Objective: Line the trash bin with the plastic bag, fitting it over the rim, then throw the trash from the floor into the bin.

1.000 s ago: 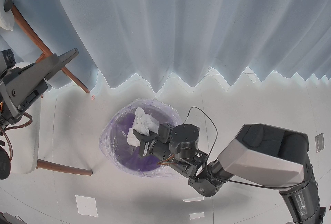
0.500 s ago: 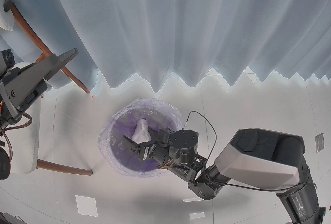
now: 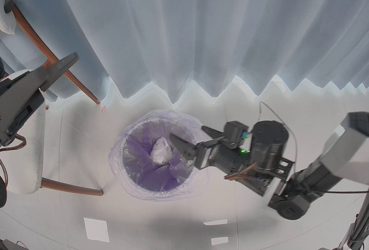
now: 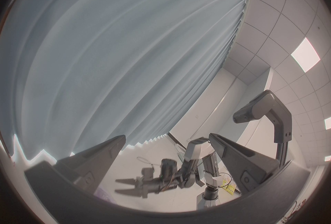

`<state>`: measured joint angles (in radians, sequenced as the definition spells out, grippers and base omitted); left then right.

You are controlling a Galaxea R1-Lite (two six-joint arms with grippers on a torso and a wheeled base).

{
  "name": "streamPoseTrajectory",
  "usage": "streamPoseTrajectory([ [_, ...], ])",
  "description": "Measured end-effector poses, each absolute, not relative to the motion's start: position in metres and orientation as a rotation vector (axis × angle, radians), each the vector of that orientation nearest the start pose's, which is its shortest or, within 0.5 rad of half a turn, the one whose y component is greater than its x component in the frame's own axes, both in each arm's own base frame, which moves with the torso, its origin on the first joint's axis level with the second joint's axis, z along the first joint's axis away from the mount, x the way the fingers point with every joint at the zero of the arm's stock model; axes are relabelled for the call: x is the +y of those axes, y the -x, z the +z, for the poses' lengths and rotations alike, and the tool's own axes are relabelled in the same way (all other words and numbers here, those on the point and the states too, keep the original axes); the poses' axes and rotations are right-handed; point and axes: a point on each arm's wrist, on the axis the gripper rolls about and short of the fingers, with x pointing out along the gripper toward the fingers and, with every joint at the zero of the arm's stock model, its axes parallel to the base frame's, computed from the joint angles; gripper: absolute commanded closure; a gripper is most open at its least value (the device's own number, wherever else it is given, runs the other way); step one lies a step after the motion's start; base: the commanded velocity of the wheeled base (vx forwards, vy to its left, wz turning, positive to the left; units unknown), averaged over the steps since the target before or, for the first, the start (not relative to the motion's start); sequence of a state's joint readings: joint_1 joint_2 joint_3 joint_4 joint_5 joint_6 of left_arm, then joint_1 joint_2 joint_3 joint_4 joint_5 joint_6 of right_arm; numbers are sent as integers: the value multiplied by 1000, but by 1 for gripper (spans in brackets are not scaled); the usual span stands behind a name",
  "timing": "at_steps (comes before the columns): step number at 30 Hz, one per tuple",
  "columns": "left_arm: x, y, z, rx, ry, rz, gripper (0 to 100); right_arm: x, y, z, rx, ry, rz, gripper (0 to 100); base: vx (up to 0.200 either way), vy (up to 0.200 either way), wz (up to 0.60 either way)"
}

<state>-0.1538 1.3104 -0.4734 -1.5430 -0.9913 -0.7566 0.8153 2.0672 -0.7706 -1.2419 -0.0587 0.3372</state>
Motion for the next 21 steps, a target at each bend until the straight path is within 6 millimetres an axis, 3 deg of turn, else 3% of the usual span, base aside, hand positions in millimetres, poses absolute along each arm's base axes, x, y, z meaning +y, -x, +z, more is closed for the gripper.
streamPoseTrajectory([
  [5, -41, -140, 270, -224, 340, -1287, 0, 208, -226, 144, 158, -253, 651, 0, 0, 0, 0],
  [11, -33, -106, 262, -191, 350, -1266, 0, 141, -191, 170, 172, -214, 522, 0, 0, 0, 0],
  [16, -26, -65, 251, -170, 348, -1259, 0, 93, -157, 183, 155, -202, 416, 0, 0, 0, 0],
  [21, -22, -24, 234, -188, 321, -1243, 0, 53, -118, 184, 129, -181, 329, 0, 0, 0, 0],
])
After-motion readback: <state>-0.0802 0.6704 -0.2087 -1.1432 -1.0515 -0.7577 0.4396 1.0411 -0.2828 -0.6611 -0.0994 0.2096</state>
